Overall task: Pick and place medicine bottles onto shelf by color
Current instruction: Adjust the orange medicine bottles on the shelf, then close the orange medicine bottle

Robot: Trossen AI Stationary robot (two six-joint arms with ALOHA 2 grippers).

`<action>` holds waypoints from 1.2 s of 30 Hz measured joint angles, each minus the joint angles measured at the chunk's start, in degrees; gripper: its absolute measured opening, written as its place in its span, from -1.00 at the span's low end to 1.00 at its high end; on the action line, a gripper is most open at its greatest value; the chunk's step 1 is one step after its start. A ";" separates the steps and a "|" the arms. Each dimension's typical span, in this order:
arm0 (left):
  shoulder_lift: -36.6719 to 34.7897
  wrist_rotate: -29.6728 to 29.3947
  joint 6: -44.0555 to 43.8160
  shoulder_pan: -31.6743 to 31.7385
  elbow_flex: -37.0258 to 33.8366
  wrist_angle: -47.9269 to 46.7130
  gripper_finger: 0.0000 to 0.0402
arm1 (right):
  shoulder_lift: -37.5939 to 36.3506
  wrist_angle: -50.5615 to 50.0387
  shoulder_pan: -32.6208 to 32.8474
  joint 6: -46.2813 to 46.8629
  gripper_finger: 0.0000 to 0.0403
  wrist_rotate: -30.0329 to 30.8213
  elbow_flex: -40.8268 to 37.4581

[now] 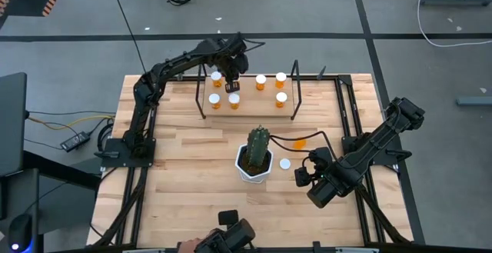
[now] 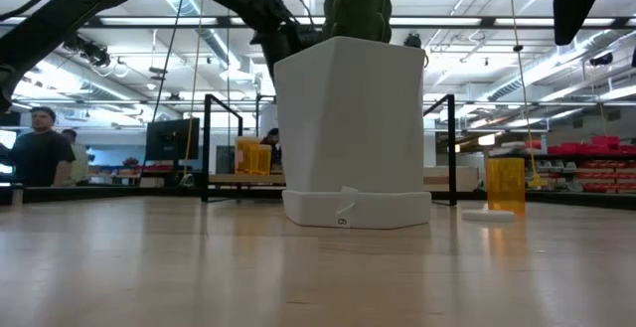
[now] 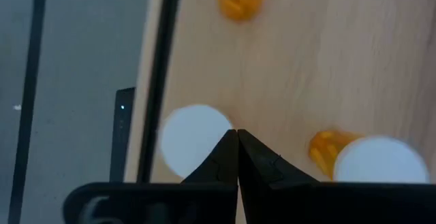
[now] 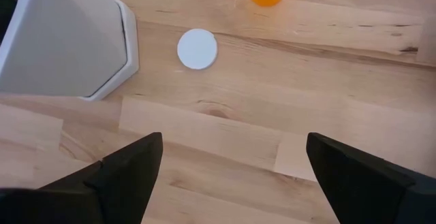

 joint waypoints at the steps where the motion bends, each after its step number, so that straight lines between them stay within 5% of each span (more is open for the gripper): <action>1: 0.00 0.07 -0.80 0.00 1.36 -0.91 -0.98 | 0.00 -0.16 0.00 0.00 0.84 0.00 0.00; 15: -0.42 1.73 -9.01 -3.65 21.44 -12.21 -0.99 | 0.00 -0.33 0.04 -4.31 0.84 -0.82 -0.01; 28: -15.63 2.19 -17.82 -3.93 12.71 -13.42 -0.99 | 0.00 -0.16 0.19 -10.88 0.84 -5.15 0.00; 36: -29.55 2.10 -24.13 -6.86 -4.14 -6.24 -0.99 | 0.00 -0.07 -2.67 -11.91 0.84 -5.60 0.00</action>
